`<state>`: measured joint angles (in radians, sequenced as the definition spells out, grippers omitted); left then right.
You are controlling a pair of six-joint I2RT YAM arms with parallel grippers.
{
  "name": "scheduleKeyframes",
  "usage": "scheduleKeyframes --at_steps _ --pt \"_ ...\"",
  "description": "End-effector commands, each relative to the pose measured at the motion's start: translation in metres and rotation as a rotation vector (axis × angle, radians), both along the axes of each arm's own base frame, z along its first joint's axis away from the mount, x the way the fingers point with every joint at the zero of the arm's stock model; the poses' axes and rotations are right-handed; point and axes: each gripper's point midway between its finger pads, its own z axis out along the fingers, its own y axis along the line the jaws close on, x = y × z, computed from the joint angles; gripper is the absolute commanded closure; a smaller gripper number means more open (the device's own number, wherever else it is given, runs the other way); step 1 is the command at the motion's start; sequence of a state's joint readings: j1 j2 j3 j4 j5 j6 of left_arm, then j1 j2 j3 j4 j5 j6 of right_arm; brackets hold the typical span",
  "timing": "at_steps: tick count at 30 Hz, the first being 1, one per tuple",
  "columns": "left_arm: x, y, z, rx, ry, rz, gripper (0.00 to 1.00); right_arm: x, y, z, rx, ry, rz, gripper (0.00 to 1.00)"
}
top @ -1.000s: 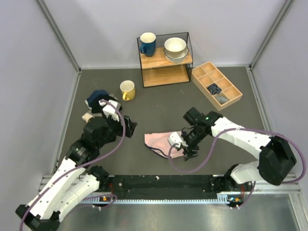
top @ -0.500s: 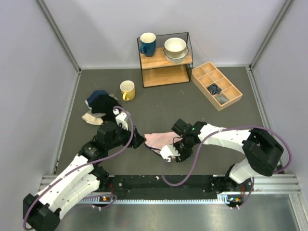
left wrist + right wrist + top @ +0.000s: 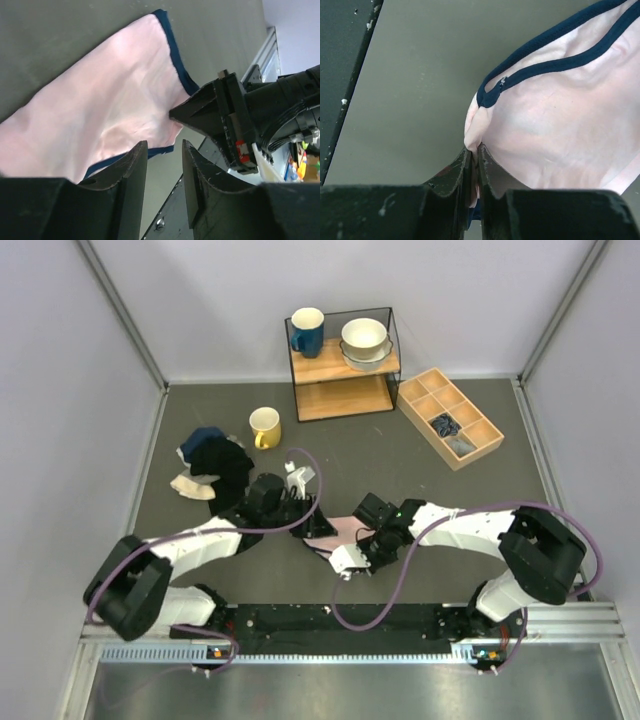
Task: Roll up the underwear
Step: Fold the underwear at the center of the board.
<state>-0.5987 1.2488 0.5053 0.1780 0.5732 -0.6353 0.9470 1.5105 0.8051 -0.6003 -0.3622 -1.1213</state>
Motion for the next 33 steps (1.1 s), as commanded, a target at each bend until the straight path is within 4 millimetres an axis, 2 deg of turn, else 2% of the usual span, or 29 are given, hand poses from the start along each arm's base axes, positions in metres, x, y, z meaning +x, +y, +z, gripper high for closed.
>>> scheduleKeyframes --at_steps 1,7,9,12,13,15,19,22,24,27,30,33 --pt "0.011 -0.039 0.036 -0.127 -0.083 -0.083 0.62 -0.003 0.000 0.001 0.007 0.001 -0.021 0.93" --pt "0.009 -0.066 0.011 -0.115 -0.006 -0.150 0.69 -0.003 0.006 0.020 0.060 0.045 -0.051 0.94" --pt "0.007 -0.077 0.011 -0.119 -0.002 -0.180 0.70 -0.003 0.004 0.023 0.068 0.060 -0.066 0.94" --pt "0.005 -0.088 -0.003 -0.102 0.027 -0.207 0.73 -0.001 0.005 0.028 0.088 0.074 -0.079 0.94" --pt "0.005 -0.091 -0.014 -0.085 0.048 -0.209 0.75 -0.001 0.005 0.030 0.094 0.076 -0.083 0.94" --pt "0.004 -0.092 -0.026 -0.062 0.064 -0.210 0.76 -0.002 0.005 0.031 0.100 0.086 -0.089 0.94" --pt "0.010 -0.082 -0.075 0.072 0.107 -0.157 0.79 0.000 0.006 0.038 0.120 0.099 -0.103 0.94" --pt "0.011 -0.080 -0.092 0.107 0.127 -0.150 0.80 0.001 0.007 0.045 0.139 0.102 -0.108 0.94" --pt "0.011 -0.082 -0.092 0.098 0.129 -0.156 0.80 0.004 0.008 0.052 0.157 0.097 -0.118 0.94" --pt "0.014 -0.084 -0.081 0.081 0.100 -0.157 0.79 0.012 0.010 0.062 0.173 0.099 -0.151 0.94" --pt "0.020 -0.083 -0.059 0.074 0.052 -0.140 0.74 0.020 0.012 0.070 0.180 0.103 -0.179 0.94" --pt "0.033 -0.082 -0.019 0.040 -0.046 -0.109 0.71 0.026 0.014 0.076 0.176 0.108 -0.196 0.95"
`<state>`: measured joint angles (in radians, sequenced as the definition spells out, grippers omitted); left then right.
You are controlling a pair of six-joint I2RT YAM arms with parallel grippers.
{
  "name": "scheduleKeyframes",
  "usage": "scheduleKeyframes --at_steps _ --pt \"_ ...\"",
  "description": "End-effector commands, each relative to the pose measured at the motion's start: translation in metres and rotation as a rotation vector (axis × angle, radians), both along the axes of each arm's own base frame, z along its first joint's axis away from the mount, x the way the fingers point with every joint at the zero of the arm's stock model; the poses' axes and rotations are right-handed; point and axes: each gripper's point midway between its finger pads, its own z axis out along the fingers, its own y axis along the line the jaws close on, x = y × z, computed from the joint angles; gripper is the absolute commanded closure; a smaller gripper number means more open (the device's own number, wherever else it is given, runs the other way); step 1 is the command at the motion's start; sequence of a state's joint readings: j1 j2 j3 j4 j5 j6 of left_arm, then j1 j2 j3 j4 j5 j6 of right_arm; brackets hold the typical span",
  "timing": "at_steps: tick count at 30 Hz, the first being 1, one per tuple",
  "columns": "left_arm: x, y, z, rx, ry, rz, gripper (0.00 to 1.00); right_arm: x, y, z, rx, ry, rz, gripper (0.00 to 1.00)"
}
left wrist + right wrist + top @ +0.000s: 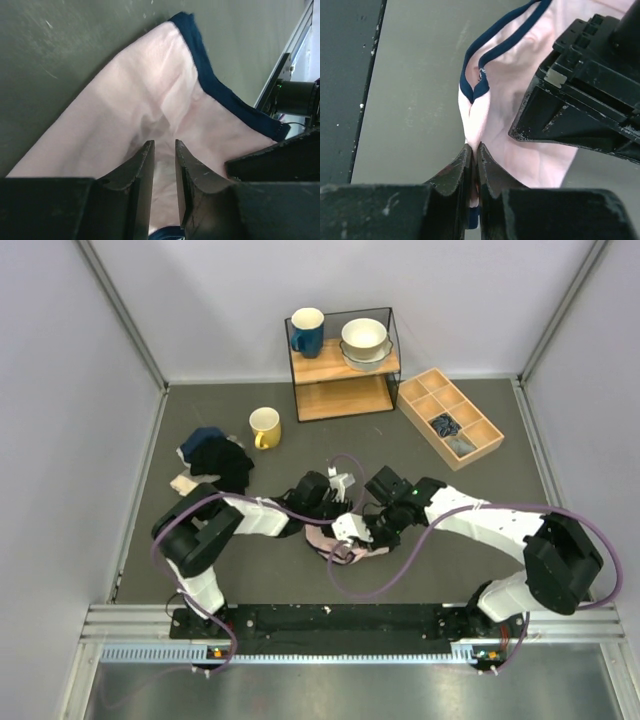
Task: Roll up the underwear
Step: Fold the underwear at the center of the board.
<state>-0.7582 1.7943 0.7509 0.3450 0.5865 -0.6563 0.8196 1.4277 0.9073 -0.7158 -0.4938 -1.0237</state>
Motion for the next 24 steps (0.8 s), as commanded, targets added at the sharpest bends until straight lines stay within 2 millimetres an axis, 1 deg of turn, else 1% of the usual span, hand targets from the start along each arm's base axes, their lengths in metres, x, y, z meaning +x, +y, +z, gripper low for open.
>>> scheduleKeyframes --at_steps 1,3,4,6,7,8,9,10,11,12,13,14,15,18,21,22,24 --pt "0.030 0.004 0.059 -0.036 -0.181 0.061 0.68 0.011 0.013 0.025 0.050 0.012 -0.028 0.95" --pt "0.040 0.013 0.070 -0.017 -0.232 0.098 0.66 0.017 0.013 0.028 0.049 0.016 -0.045 0.94" --pt "0.044 0.022 0.081 -0.012 -0.255 0.123 0.64 0.019 0.013 0.027 0.045 0.024 -0.054 0.95" --pt "0.053 0.036 0.089 0.012 -0.308 0.159 0.63 0.023 0.014 0.030 0.050 0.028 -0.063 0.94" --pt "0.058 0.048 0.098 0.010 -0.333 0.189 0.62 0.026 0.013 0.030 0.048 0.032 -0.073 0.94" --pt "0.059 0.056 0.099 0.020 -0.343 0.204 0.61 0.027 0.014 0.029 0.048 0.043 -0.078 0.94" --pt "0.061 0.065 0.111 0.010 -0.387 0.220 0.61 0.031 0.015 0.031 0.050 0.044 -0.086 0.94" --pt "0.062 0.079 0.105 0.026 -0.389 0.247 0.61 0.034 0.014 0.032 0.051 0.049 -0.099 0.94" --pt "0.063 0.088 0.106 0.030 -0.405 0.263 0.61 0.036 0.015 0.029 0.047 0.064 -0.104 0.94" --pt "0.059 0.098 0.108 0.029 -0.438 0.270 0.61 0.039 0.018 0.032 0.054 0.066 -0.112 0.94" --pt "0.061 0.107 0.110 0.034 -0.458 0.287 0.60 0.043 0.017 0.032 0.056 0.070 -0.124 0.94" --pt "0.058 0.113 0.109 0.043 -0.471 0.289 0.60 0.045 0.018 0.030 0.052 0.083 -0.132 0.94" --pt "0.054 0.120 0.113 0.045 -0.520 0.282 0.58 0.049 0.020 0.028 0.044 0.091 -0.143 0.94" --pt "0.040 0.124 0.118 0.028 -0.580 0.229 0.58 0.059 0.021 0.020 0.023 0.116 -0.177 0.93" --pt "0.027 0.124 0.119 -0.009 -0.612 0.193 0.58 0.070 0.020 0.015 0.004 0.133 -0.227 0.93" --pt "0.022 0.120 0.118 -0.022 -0.625 0.170 0.58 0.072 0.019 0.010 -0.011 0.148 -0.244 0.92" --pt "0.016 0.114 0.119 -0.036 -0.645 0.138 0.58 0.081 0.018 0.007 -0.018 0.162 -0.287 0.90"
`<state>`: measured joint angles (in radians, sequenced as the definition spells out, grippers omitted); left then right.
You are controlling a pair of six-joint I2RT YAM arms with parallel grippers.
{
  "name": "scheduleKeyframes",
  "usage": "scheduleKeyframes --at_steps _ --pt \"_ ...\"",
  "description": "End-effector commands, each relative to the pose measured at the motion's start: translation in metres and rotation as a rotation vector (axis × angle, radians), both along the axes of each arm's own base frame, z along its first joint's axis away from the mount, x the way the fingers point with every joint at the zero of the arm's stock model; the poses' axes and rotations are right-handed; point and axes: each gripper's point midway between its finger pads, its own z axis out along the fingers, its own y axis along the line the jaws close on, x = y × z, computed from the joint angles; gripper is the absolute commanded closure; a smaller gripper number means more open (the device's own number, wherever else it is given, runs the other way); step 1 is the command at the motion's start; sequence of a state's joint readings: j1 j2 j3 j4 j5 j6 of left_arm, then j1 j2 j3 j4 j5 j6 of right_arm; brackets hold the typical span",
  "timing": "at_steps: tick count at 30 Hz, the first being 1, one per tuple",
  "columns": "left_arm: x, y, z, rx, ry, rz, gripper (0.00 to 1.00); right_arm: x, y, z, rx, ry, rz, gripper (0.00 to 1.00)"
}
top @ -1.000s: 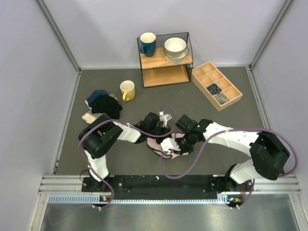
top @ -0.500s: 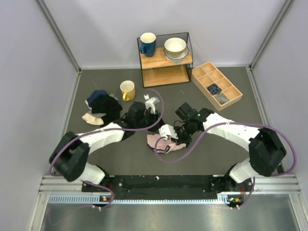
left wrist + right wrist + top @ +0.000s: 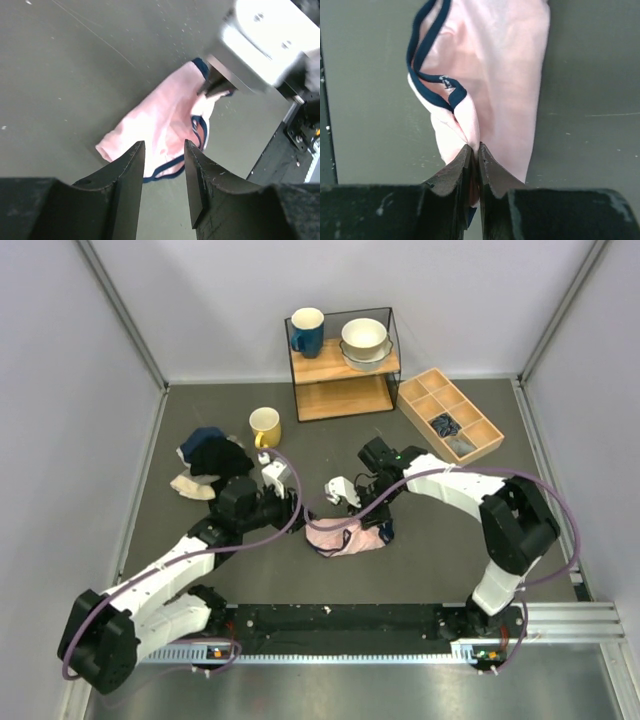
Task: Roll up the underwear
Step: Fold the underwear at the center of the board.
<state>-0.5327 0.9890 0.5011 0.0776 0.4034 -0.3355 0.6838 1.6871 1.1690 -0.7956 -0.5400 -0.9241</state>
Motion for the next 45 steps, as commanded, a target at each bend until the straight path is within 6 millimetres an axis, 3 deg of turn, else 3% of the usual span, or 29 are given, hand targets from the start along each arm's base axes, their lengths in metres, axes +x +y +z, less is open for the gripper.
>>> scheduleKeyframes --at_steps 1,12,16,25,30,36,43,45 --pt "-0.018 -0.018 0.007 -0.009 -0.103 -0.130 0.58 0.022 0.004 0.001 -0.001 0.037 -0.096 0.89" --pt "-0.038 -0.044 -0.022 0.023 -0.193 -0.224 0.57 0.037 -0.005 -0.020 -0.056 0.105 -0.231 0.81" --pt "-0.036 -0.051 -0.022 -0.019 -0.212 -0.203 0.58 0.039 -0.009 -0.023 -0.059 0.128 -0.265 0.76" --pt "-0.030 -0.080 -0.015 -0.207 -0.035 -0.132 0.62 0.047 -0.010 -0.011 -0.027 0.117 -0.319 0.63" --pt "-0.028 -0.095 -0.017 -0.255 0.076 -0.110 0.67 0.049 -0.009 -0.007 -0.016 0.107 -0.328 0.62" --pt "-0.031 -0.099 -0.015 -0.308 0.162 -0.083 0.75 0.051 -0.009 0.006 0.017 0.089 -0.333 0.62" --pt "-0.038 -0.111 -0.009 -0.391 0.265 -0.100 0.92 0.049 -0.009 0.007 0.023 0.094 -0.331 0.61" --pt "-0.041 -0.118 -0.015 -0.388 0.308 -0.101 0.93 0.048 -0.008 0.009 0.030 0.095 -0.327 0.61"
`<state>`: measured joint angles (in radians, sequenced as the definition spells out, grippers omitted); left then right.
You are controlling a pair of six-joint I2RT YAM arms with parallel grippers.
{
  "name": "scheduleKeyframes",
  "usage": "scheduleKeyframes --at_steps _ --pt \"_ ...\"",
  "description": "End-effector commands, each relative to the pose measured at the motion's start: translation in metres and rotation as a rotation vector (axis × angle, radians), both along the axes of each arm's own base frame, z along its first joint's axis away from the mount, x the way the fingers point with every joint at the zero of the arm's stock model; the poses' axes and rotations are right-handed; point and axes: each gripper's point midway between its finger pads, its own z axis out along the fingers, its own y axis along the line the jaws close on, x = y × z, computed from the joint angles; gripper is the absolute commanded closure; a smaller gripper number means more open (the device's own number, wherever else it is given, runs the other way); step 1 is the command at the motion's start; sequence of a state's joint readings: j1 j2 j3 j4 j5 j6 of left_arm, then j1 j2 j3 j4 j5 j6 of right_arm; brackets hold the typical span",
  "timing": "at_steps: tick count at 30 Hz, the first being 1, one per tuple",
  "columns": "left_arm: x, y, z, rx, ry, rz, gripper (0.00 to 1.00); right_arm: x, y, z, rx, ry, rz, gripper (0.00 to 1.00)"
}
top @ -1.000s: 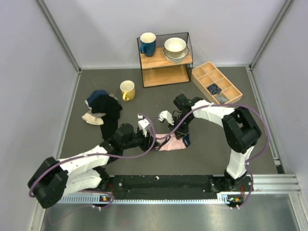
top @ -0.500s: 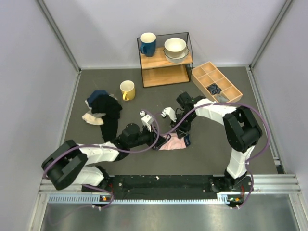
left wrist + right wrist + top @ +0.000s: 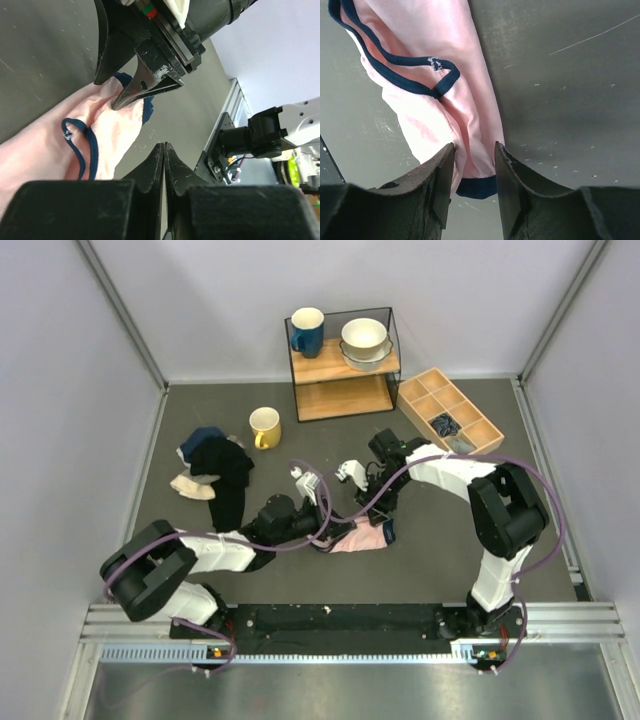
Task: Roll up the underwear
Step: Fold the underwear at the center of the board.
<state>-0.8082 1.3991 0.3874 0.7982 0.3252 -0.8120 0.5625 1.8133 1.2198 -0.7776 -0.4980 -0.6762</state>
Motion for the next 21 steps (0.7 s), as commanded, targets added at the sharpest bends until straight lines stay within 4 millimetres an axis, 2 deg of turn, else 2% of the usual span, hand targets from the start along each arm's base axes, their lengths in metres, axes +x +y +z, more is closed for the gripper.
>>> scheduleKeyframes --at_steps 1,6,14,21 --pt "-0.010 -0.021 0.005 -0.057 0.084 -0.051 0.95 0.014 0.019 0.036 0.121 -0.075 0.006 0.61" --pt "-0.006 -0.029 -0.028 0.005 0.166 -0.035 0.99 0.012 0.018 0.035 0.118 -0.073 0.006 0.61" --pt "0.011 -0.015 -0.081 0.196 0.192 0.068 1.00 0.010 0.016 0.035 0.122 -0.071 0.012 0.61" --pt "0.026 -0.007 -0.103 0.270 0.190 0.120 0.99 0.006 0.012 0.030 0.107 -0.072 0.019 0.61"
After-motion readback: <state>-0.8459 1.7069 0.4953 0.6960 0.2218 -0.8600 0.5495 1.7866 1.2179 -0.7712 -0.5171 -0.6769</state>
